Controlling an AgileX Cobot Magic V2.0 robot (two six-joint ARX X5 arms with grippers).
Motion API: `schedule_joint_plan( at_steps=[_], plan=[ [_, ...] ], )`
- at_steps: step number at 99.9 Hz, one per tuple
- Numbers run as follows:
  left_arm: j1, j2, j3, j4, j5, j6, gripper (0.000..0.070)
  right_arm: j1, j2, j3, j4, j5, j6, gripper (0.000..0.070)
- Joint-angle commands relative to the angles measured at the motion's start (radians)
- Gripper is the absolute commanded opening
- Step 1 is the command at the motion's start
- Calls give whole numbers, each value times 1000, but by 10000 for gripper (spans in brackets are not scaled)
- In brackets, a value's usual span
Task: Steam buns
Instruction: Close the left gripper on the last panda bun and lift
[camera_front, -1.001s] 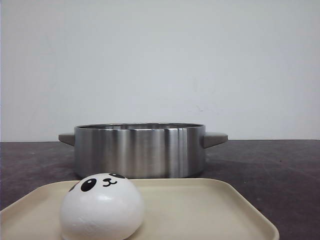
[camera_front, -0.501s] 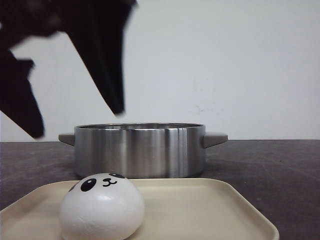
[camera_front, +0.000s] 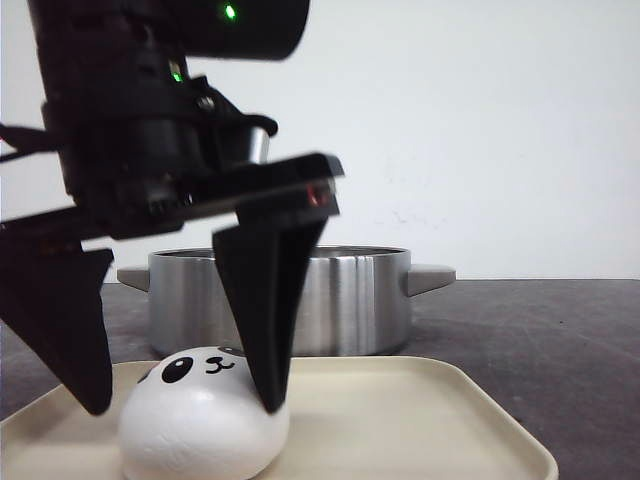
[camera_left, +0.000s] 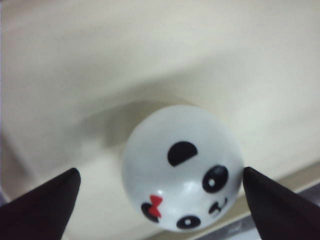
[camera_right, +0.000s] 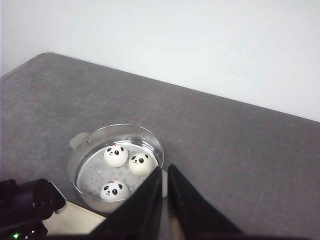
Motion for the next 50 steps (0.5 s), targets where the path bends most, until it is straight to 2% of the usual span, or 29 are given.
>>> schedule_joint_plan(
  at_steps=[1, 8, 12, 15, 23, 27, 50],
  plan=[
    [-11, 30, 14, 7, -3, -17, 631, 12, 1, 9, -73, 6, -5, 11],
    [-11, 43, 14, 16, -4, -17, 615, 12, -9, -4, -73, 14, -4, 11],
    [-11, 48, 14, 18, -4, -16, 548, 12, -16, -11, -73, 15, -4, 11],
    [-11, 51, 14, 17, -4, -16, 456, 12, -23, -18, -73, 15, -3, 11],
    [-11, 54, 14, 12, -8, -11, 139, 12, -39, -31, -73, 15, -1, 11],
    [-11, 54, 14, 13, -8, -1, 5, 12, -47, -36, -73, 16, 0, 11],
    [-13, 24, 39, -7, 4, 86, 0, 12, -91, -43, -73, 42, 8, 11]
  ],
)
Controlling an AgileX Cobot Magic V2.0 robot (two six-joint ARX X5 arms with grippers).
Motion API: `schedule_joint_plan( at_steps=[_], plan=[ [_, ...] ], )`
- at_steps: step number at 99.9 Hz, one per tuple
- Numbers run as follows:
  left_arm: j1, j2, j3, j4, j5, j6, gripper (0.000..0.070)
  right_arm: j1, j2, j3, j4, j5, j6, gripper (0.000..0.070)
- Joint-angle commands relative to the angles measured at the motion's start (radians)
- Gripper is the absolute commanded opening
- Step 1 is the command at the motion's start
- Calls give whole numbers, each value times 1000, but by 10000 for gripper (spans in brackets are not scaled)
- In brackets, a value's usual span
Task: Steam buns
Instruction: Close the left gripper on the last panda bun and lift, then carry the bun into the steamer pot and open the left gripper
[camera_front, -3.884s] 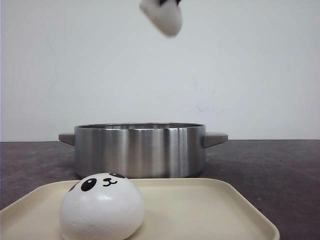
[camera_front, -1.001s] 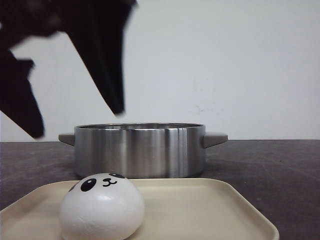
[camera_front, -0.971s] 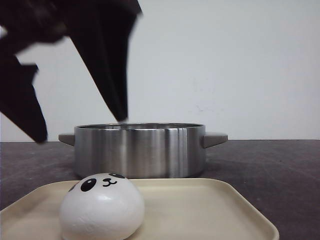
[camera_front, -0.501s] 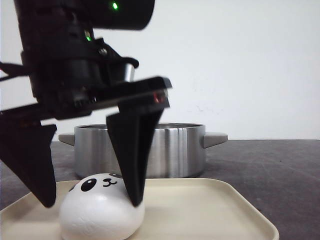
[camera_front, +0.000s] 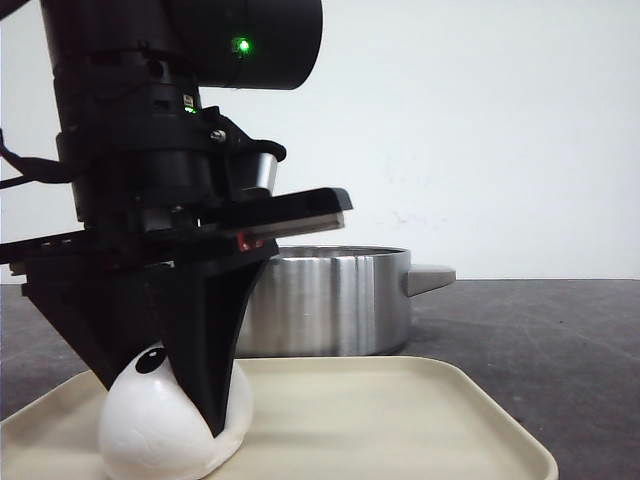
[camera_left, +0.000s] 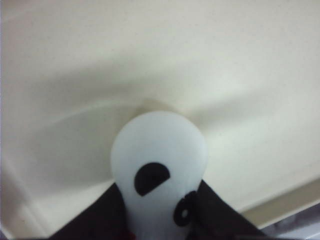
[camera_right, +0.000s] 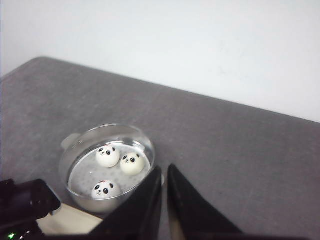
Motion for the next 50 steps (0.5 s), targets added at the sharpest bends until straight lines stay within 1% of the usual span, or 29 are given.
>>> schedule_joint_plan(
  at_steps=[1, 12, 21, 25, 30, 40, 43, 50],
  plan=[
    [-14, -13, 36, -16, 4, 53, 0, 12, 0, 16, -72, 6, 7, 11],
    [-32, -66, 102, -64, 4, 122, 0, 12, -15, 16, -72, 7, 10, 11],
    [-37, -81, 197, -134, -8, 244, 0, 12, -24, 16, -72, 8, 15, 11],
    [-36, -81, 248, -169, -35, 299, 0, 12, -25, 16, -72, 12, 16, 11],
    [-33, -80, 309, -194, -89, 361, 0, 12, -25, 16, -72, 14, 16, 11],
    [-21, -80, 404, -173, -201, 477, 0, 12, -25, 16, -72, 14, 16, 11],
    [-11, -79, 425, -154, -216, 513, 0, 12, -24, 16, -72, 14, 16, 11],
    [29, -75, 461, -106, -219, 599, 0, 12, -24, 16, -72, 31, 17, 11]
  ],
)
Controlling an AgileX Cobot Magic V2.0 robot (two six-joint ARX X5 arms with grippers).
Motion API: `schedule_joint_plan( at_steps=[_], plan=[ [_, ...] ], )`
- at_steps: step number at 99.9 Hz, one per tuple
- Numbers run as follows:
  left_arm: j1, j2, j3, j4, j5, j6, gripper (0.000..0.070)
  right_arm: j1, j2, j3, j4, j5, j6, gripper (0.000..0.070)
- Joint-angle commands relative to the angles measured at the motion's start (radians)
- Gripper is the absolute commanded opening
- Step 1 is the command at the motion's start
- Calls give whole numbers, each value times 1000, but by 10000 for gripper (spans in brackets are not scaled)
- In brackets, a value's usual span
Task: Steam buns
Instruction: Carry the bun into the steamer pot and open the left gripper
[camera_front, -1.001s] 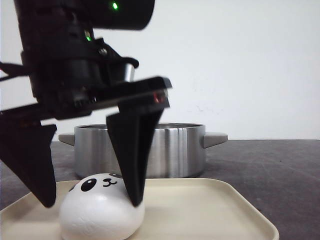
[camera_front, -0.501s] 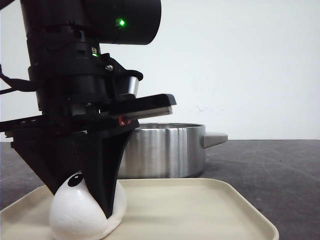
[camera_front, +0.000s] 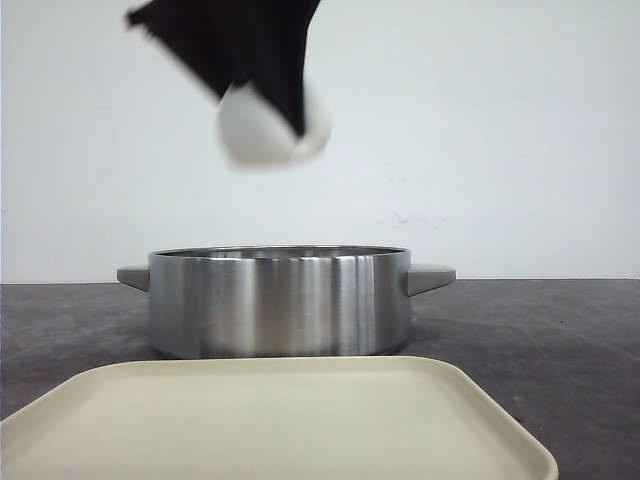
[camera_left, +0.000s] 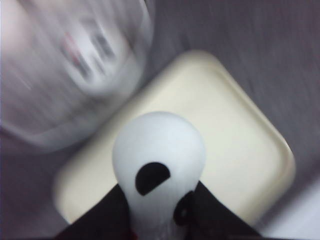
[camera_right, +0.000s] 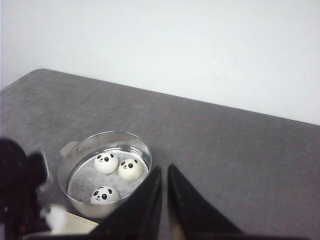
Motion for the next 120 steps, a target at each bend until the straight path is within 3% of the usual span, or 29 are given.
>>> schedule_joint_plan(
  at_steps=[1, 31, 45, 77, 120],
  plan=[
    [26, 23, 42, 40, -12, 167, 0, 12, 8, 16, -73, 20, 11, 11],
    [248, 176, 79, 93, -5, 423, 0, 12, 8, 12, -73, 44, 22, 11],
    [312, 260, 80, 102, -5, 473, 0, 12, 8, -17, -73, 44, 58, 11],
    [343, 382, 80, 208, 79, 477, 0, 12, 8, -149, -73, 43, 141, 11],
    [346, 463, 80, 193, 149, 475, 0, 12, 6, -188, -72, 45, 191, 11]
  ],
)
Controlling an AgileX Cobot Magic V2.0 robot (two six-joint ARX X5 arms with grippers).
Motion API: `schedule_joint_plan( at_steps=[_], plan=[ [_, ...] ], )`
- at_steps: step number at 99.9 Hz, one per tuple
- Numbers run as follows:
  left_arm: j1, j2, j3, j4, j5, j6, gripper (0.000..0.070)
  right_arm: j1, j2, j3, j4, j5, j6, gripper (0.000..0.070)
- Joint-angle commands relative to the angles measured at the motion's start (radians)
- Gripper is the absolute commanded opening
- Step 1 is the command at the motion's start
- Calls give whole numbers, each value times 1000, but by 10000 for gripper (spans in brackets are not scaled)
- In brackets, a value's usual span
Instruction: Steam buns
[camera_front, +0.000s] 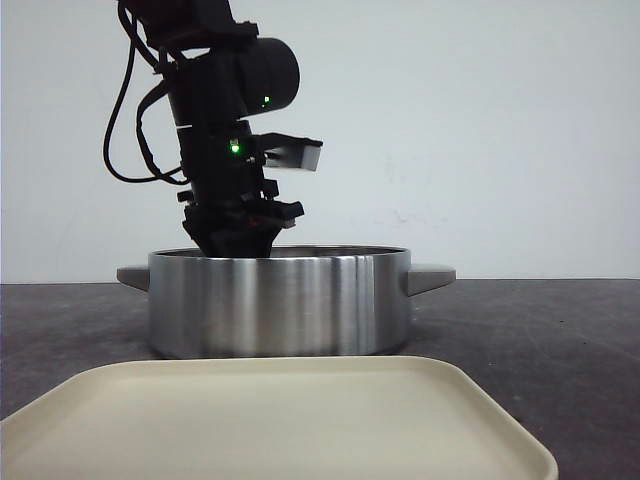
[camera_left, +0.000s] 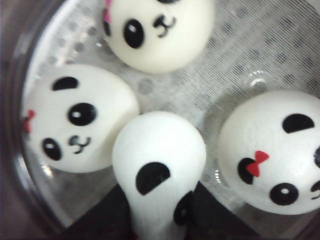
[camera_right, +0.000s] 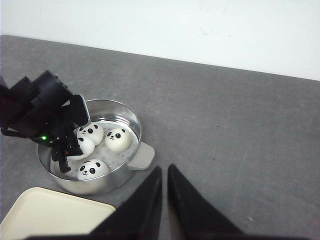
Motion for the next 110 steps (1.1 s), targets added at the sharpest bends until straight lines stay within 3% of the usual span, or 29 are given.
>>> schedule_joint_plan(
  at_steps=[1, 14, 19, 30, 34, 38, 60, 69, 72, 76, 83, 86, 94, 110],
  plan=[
    [-4, 30, 19, -2, 17, 6, 0, 12, 7, 17, -72, 5, 26, 11],
    [-4, 31, 18, -5, 19, 6, 28, 12, 7, 17, -72, 5, 32, 11],
    [-4, 31, 19, -8, 19, 4, 139, 12, 7, 17, -72, 5, 32, 11],
    [-4, 31, 19, -34, 14, 2, 511, 12, 7, 17, -72, 4, 32, 11],
    [-4, 31, 19, -42, 10, 2, 581, 12, 7, 17, -72, 4, 33, 11],
    [-4, 31, 19, -49, -1, 0, 608, 12, 7, 17, -72, 4, 32, 11],
    [-11, 31, 62, -110, -72, -33, 604, 12, 7, 17, -72, 4, 32, 11],
    [-12, 31, 128, -151, -87, -119, 574, 12, 7, 17, -72, 5, 32, 11],
    [-12, 30, 156, -167, -84, -181, 528, 12, 7, 17, -71, 7, 32, 11],
    [-12, 23, 191, -183, -64, -284, 409, 12, 7, 17, -71, 16, 32, 11],
    [-12, -15, 220, -169, 47, -408, 97, 12, 8, 16, -68, 49, 32, 11],
    [-12, -40, 220, -145, 104, -435, 0, 12, 8, 14, -62, 63, 32, 11],
    [-29, -122, 220, -84, 148, -485, 10, 12, 8, 7, -32, 93, 29, 11],
    [-98, -329, 220, -48, 40, -488, 11, 17, 8, -29, 69, 109, -24, 12]
  ],
)
